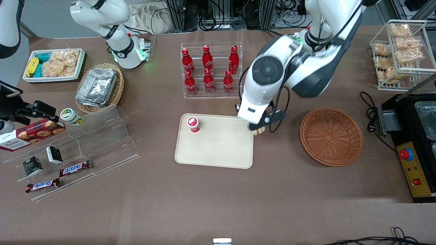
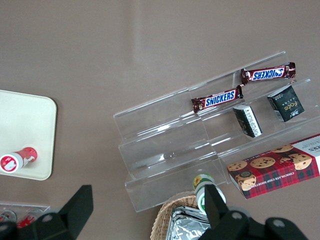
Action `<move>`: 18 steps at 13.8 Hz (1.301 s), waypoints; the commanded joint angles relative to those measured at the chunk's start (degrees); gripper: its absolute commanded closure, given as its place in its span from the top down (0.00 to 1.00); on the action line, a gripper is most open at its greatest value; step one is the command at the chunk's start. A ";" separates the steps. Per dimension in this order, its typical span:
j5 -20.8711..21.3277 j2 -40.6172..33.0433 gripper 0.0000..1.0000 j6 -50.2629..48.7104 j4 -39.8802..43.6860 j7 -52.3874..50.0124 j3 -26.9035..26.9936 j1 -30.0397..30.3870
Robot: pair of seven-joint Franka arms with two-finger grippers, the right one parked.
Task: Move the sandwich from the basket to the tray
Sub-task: 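Lift the sandwich and carry it with the left gripper over the cream tray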
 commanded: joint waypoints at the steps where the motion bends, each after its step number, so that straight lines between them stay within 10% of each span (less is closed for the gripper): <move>1: 2.94 6.63 0.00 4.51 1.85 -2.91 -0.03 -0.70; 8: 10.94 16.14 0.08 16.21 1.59 -6.97 0.14 -3.16; 11: 13.31 18.34 0.30 17.01 1.68 -6.53 0.14 -2.99; 15: 12.88 16.42 0.95 16.22 1.94 -6.97 0.14 -2.29; 18: 11.74 8.53 0.99 10.80 1.68 -6.01 -0.38 2.79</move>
